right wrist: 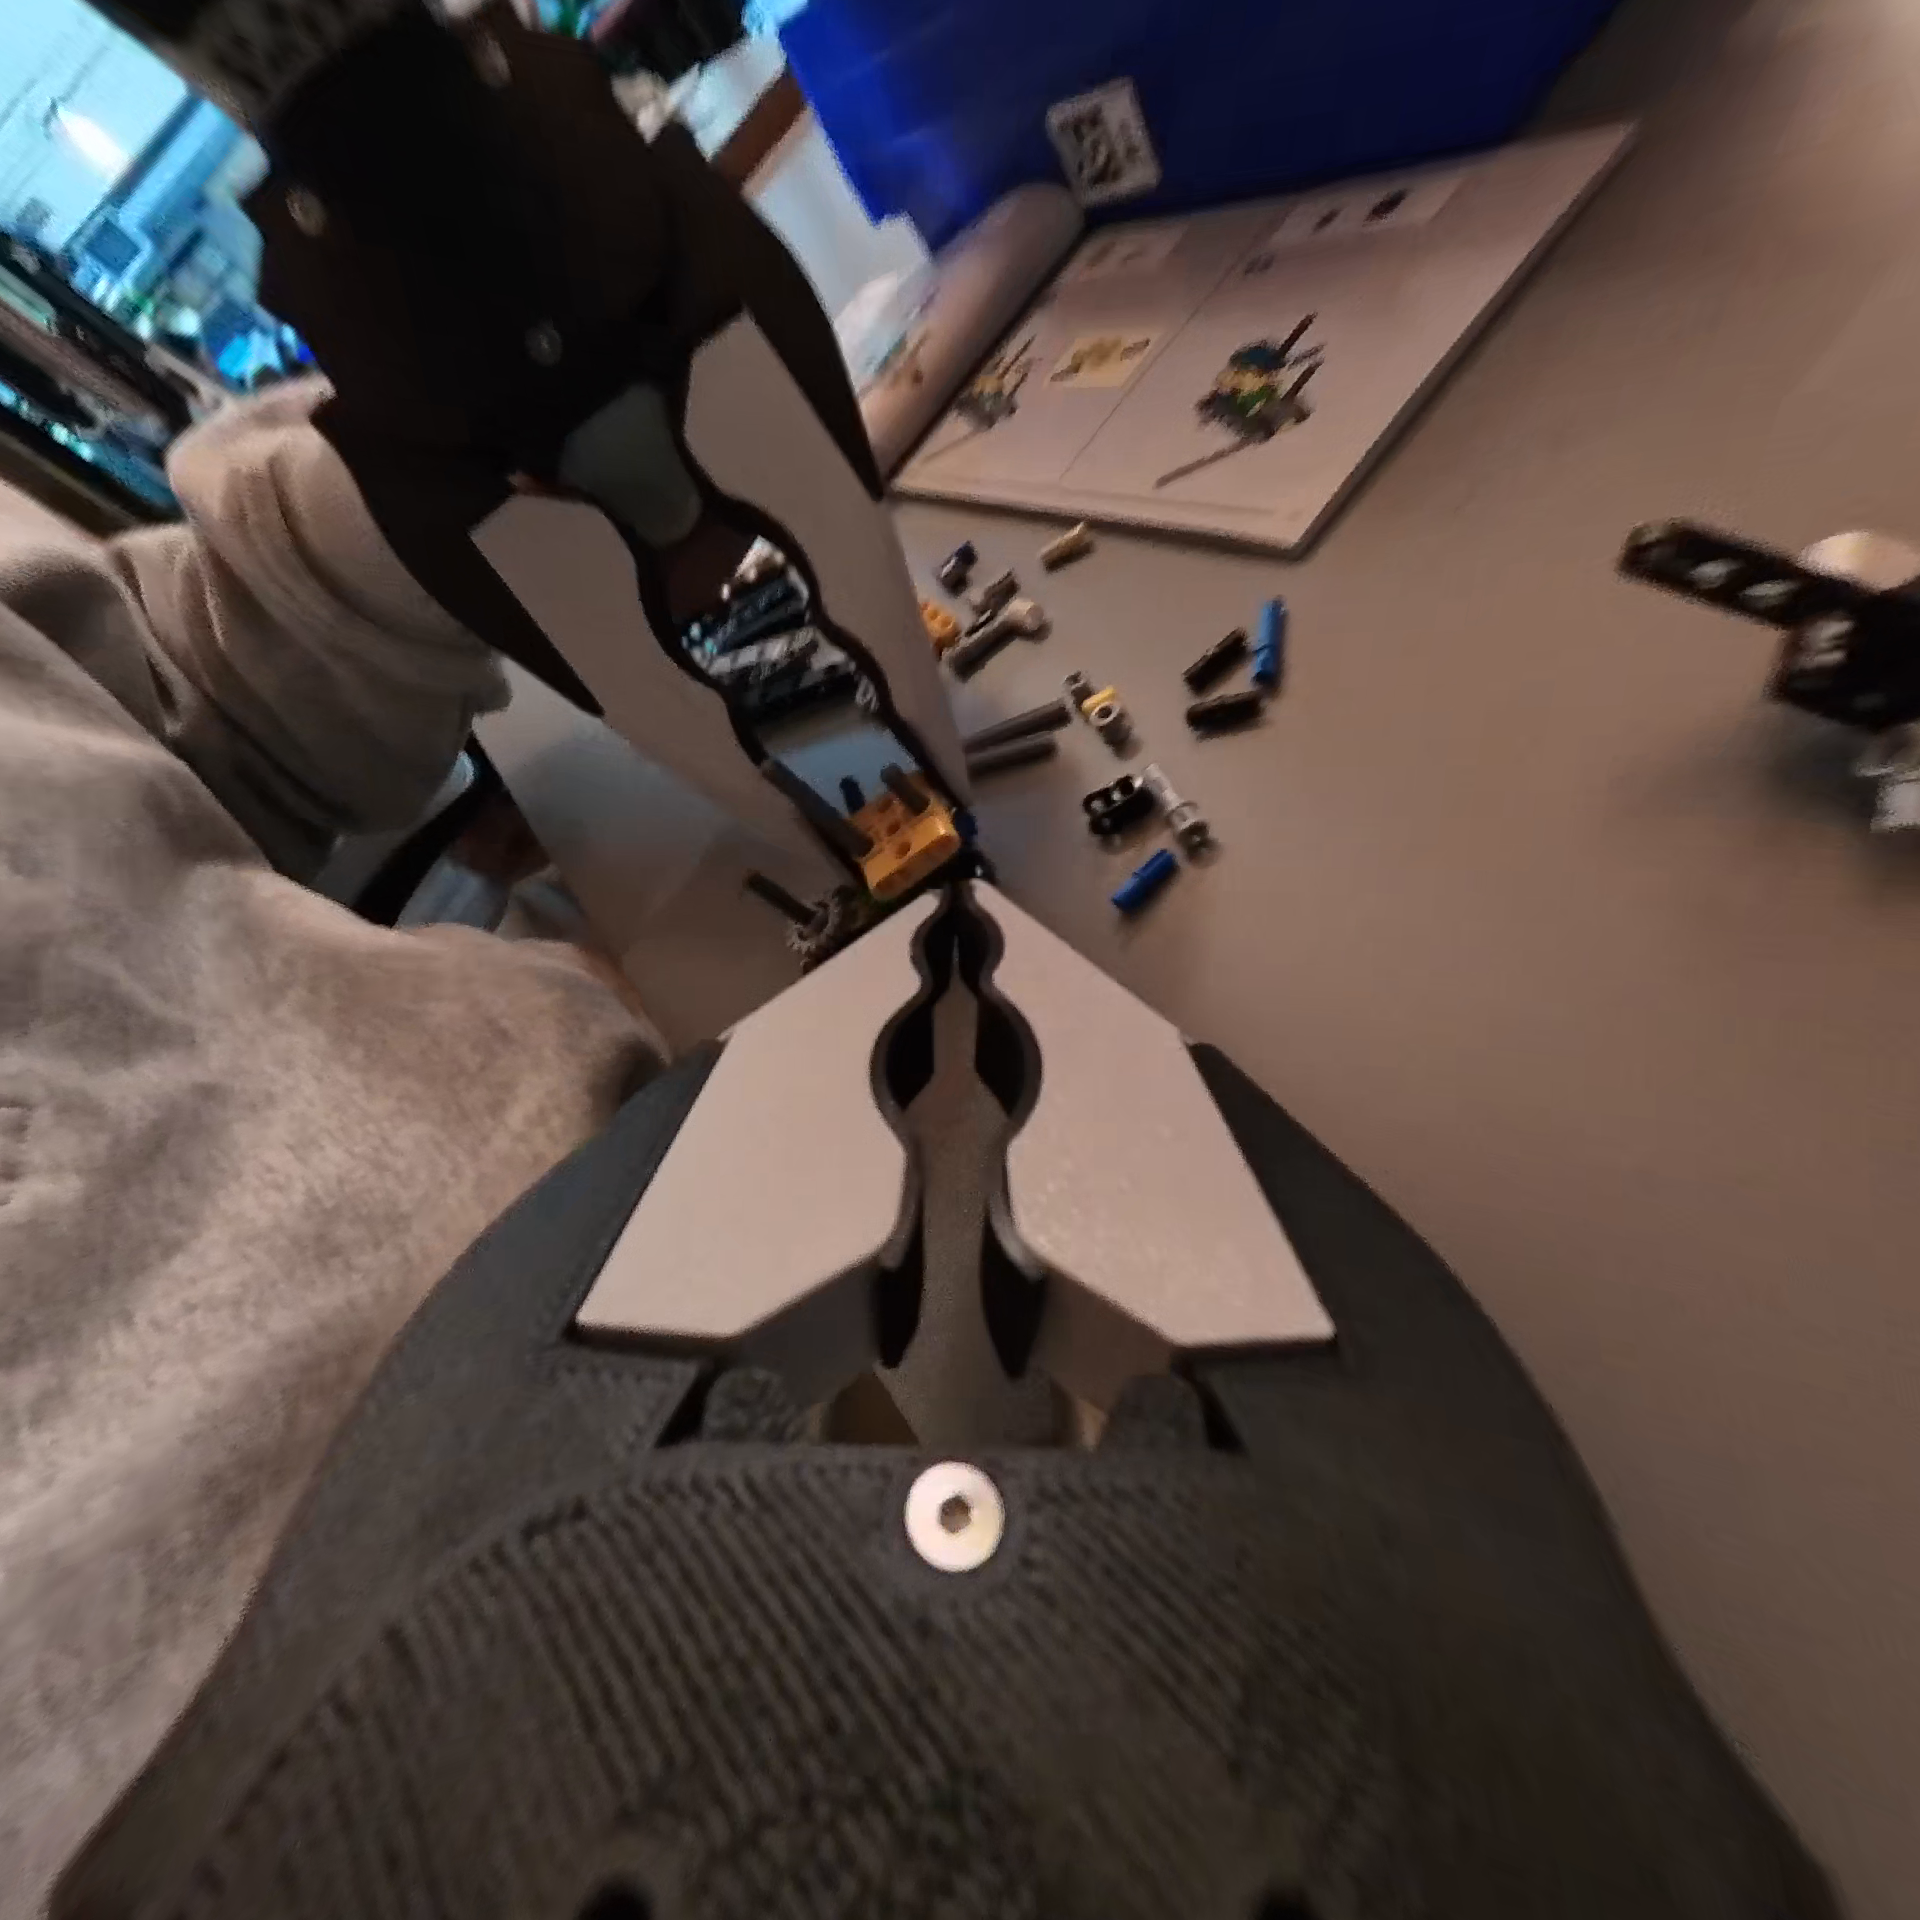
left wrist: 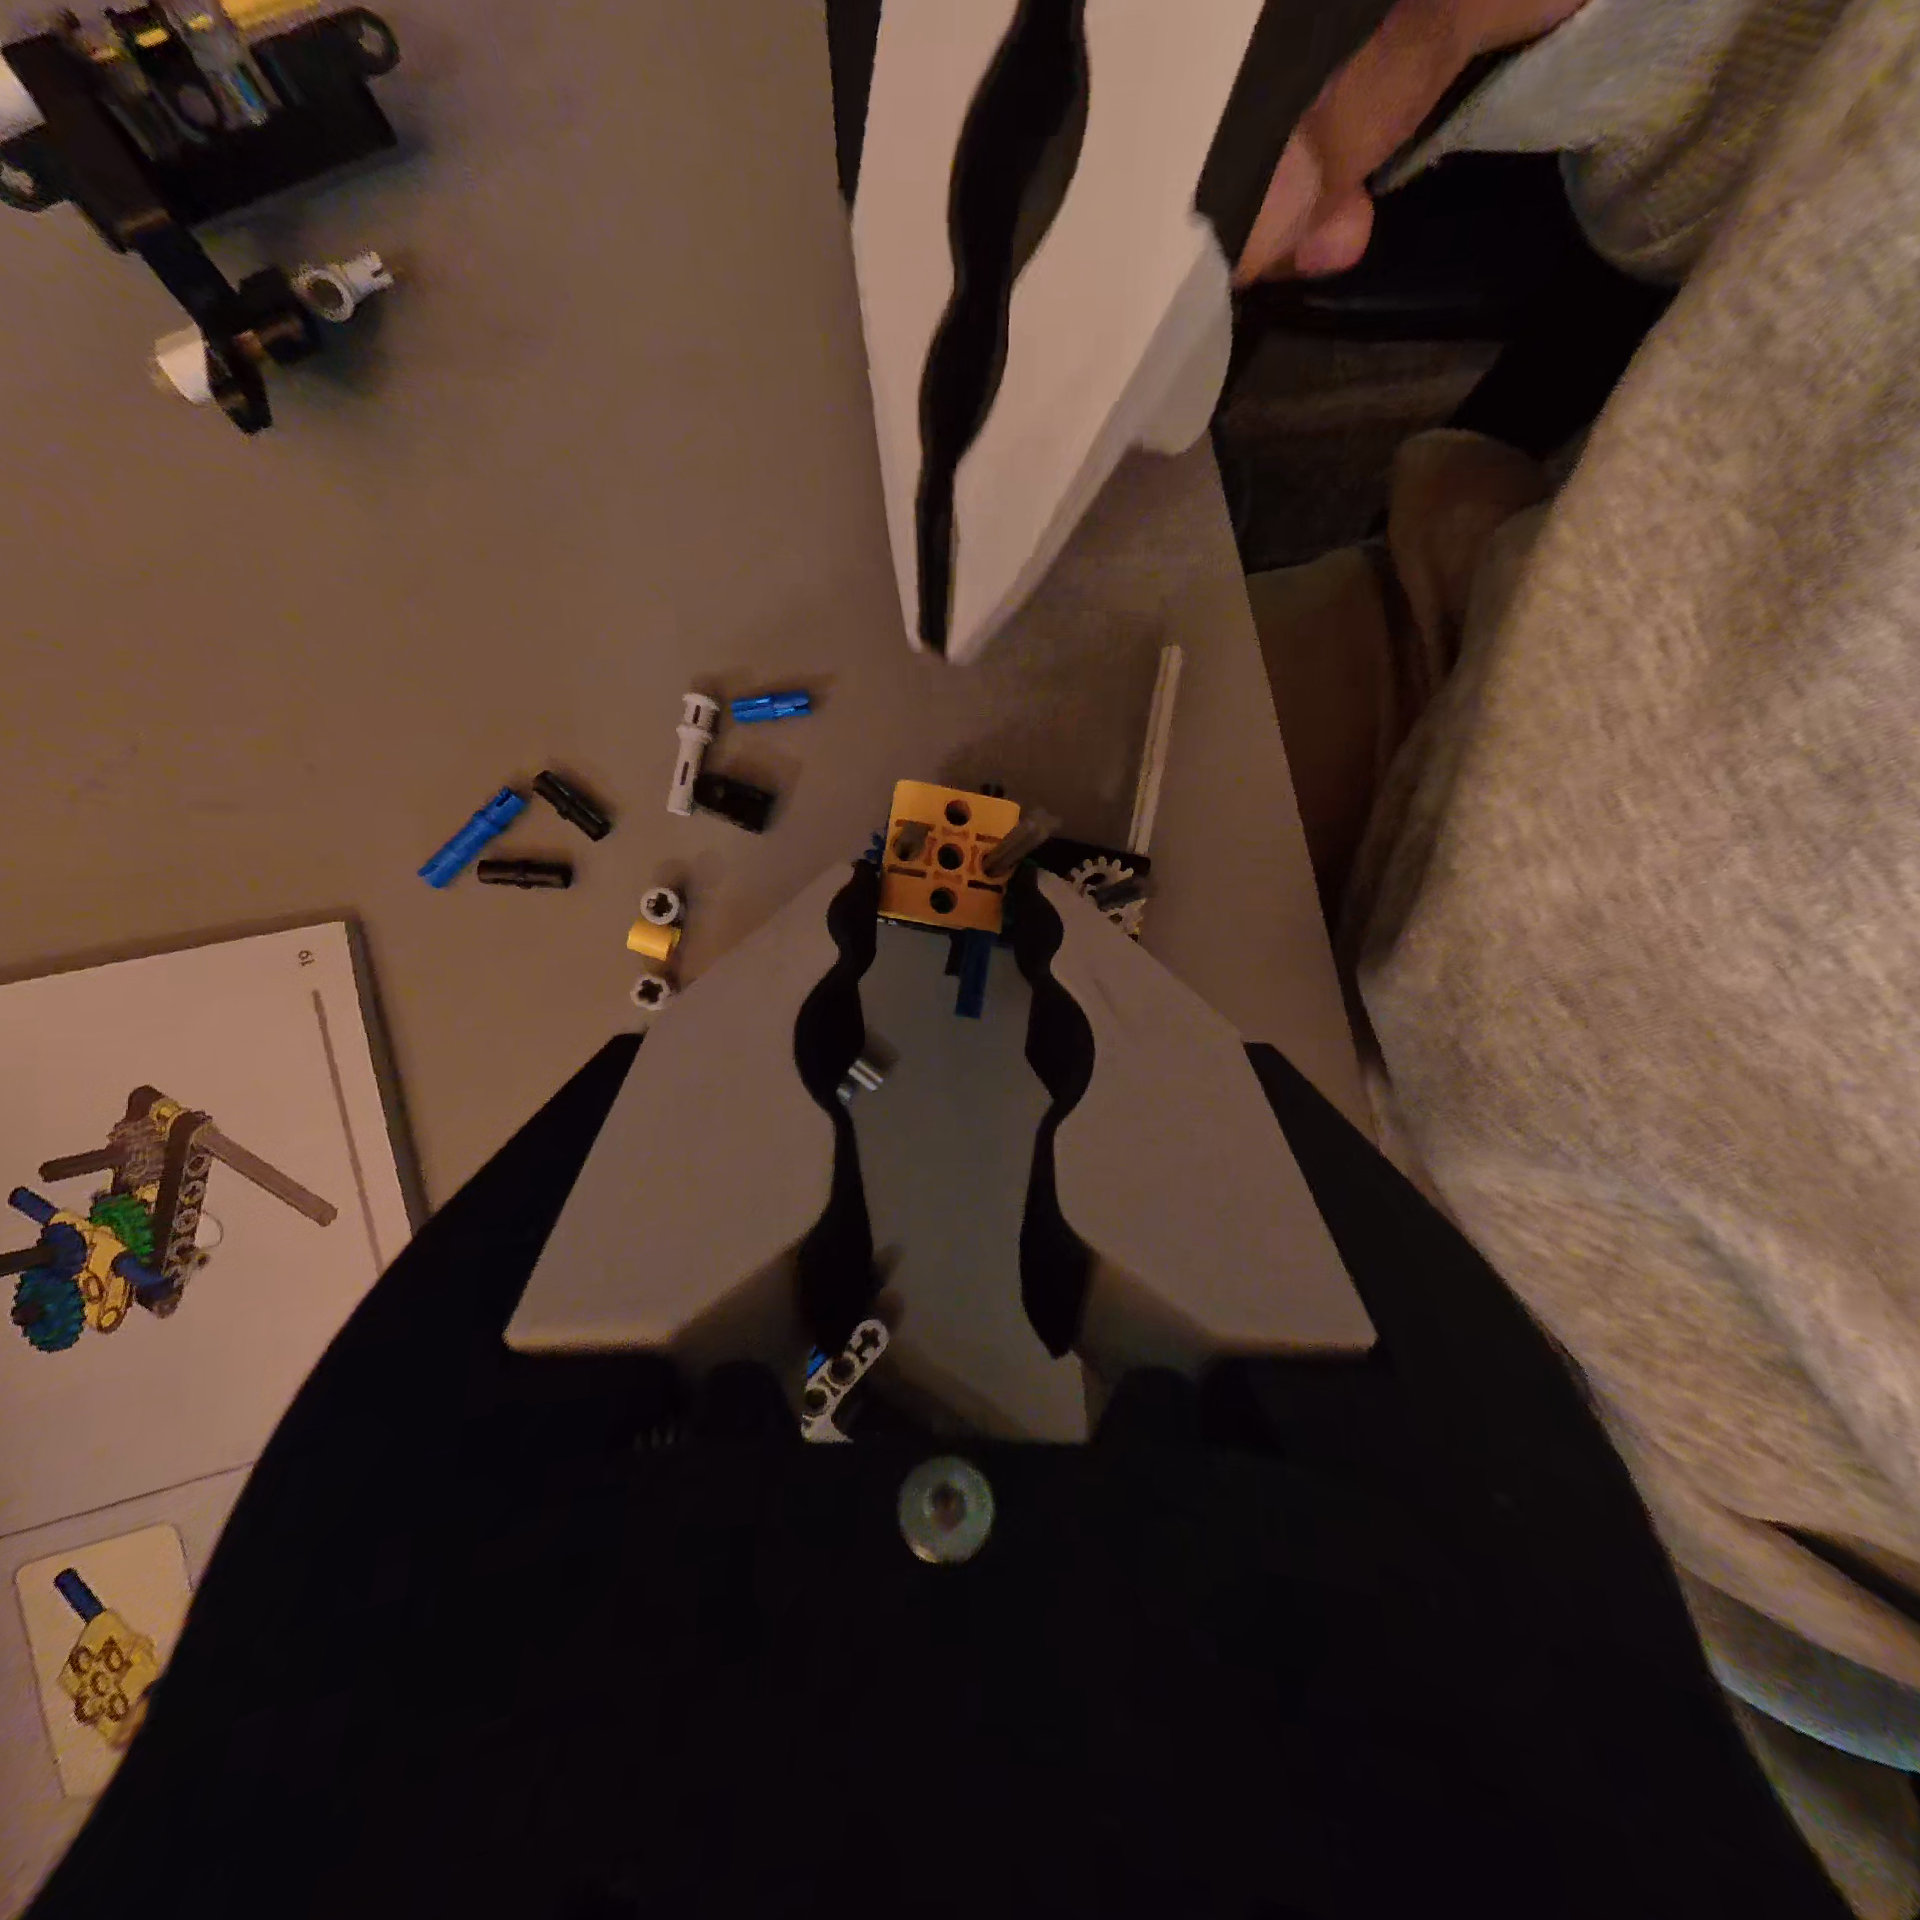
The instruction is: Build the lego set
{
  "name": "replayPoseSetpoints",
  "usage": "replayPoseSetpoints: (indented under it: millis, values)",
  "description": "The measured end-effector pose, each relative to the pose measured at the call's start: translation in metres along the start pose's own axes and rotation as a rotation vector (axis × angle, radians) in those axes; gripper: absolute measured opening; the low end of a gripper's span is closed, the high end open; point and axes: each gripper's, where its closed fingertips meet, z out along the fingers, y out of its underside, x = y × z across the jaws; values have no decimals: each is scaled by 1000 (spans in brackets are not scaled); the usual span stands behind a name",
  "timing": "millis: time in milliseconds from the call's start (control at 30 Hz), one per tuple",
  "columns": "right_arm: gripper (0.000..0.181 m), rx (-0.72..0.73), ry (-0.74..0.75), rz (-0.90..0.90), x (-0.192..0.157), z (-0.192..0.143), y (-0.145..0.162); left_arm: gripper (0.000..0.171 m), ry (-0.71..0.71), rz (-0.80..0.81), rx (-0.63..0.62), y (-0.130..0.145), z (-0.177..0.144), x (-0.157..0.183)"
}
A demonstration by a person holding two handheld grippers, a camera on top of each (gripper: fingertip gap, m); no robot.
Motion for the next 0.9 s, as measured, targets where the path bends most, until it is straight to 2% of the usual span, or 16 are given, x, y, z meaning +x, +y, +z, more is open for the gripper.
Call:
replayPoseSetpoints:
  millis: [167, 333, 467, 733, 900]
  values:
    - [0, 241, 111, -10, 9, -37, -32, 27, -18, -32, 9, 0, 0, -3]
    - [0, 420, 113, 17, -1, -37, -53, 36, -41, -55, 21, 0, 0, -8]
    - [0, 419, 139, 11, -5, -26, -51, 48, -30, -93, 19, 2, -3, -3]
    - [5, 383, 161, -85, -29, -20, -42, 61, -32, -222, 119, -3, -15, 1]
    - [6, 374, 174, -95, -37, -34, -24, 70, -106, -262, 134, 0, -26, 2]
